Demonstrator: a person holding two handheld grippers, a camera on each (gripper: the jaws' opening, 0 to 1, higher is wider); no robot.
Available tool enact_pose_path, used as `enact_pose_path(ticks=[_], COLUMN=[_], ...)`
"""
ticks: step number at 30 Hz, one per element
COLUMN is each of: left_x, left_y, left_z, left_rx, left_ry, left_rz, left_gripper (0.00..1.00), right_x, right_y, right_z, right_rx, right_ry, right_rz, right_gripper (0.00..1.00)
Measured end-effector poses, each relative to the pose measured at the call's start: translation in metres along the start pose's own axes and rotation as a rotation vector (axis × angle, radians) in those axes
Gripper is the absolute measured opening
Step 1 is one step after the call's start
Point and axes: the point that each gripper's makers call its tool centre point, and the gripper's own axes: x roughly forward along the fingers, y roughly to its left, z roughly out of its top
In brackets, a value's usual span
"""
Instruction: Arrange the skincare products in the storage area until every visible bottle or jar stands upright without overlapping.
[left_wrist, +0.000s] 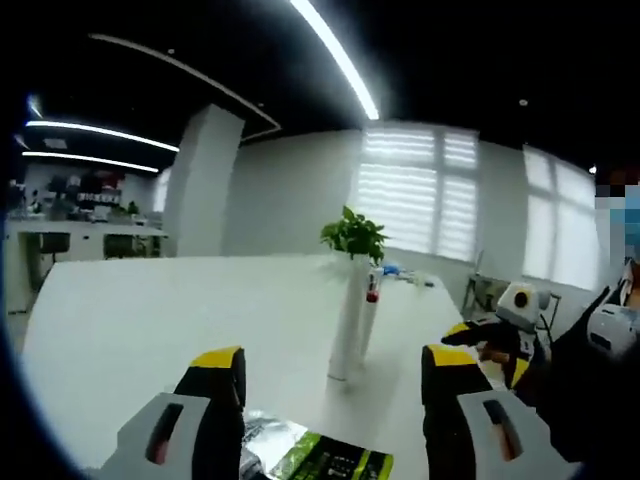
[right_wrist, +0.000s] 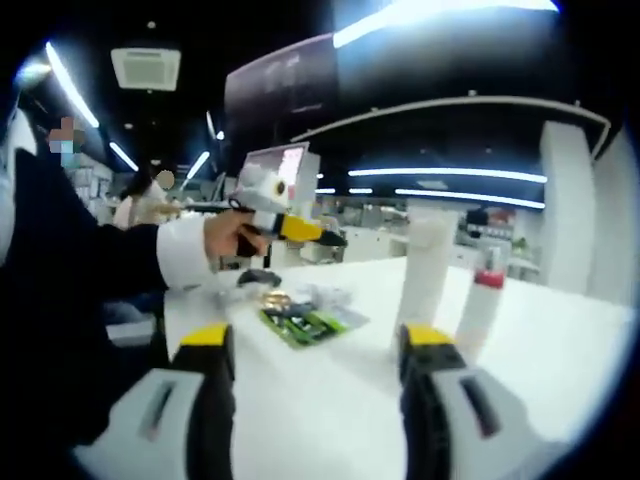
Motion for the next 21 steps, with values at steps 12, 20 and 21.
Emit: enact_pose_path(ticks=[12, 20, 21], left_x=[-0.053, -0.081, -0.084], left_y=[0.010, 0.005, 0.004], left_z=[-0.035, -0.048, -0.050], left_rx=[-0.034, -0.036, -0.038], left_ry=[0.018, 0.021, 0.024], left_rz=[0.172, 0.231, 0.237], left_gripper=[0.68, 0.69, 0.69], right_x=[0.007, 0.020, 0.021], right_y=[-0.006, 0.001, 0.003], right_z=[0.006, 0.004, 0.003], right_rx=[-0.111, -0.139, -0.151], right_ry=[0.038, 0.070, 0.075], right_rz=[0.054, 0.109, 0.119], right_gripper=[0.70, 0.68, 0.68])
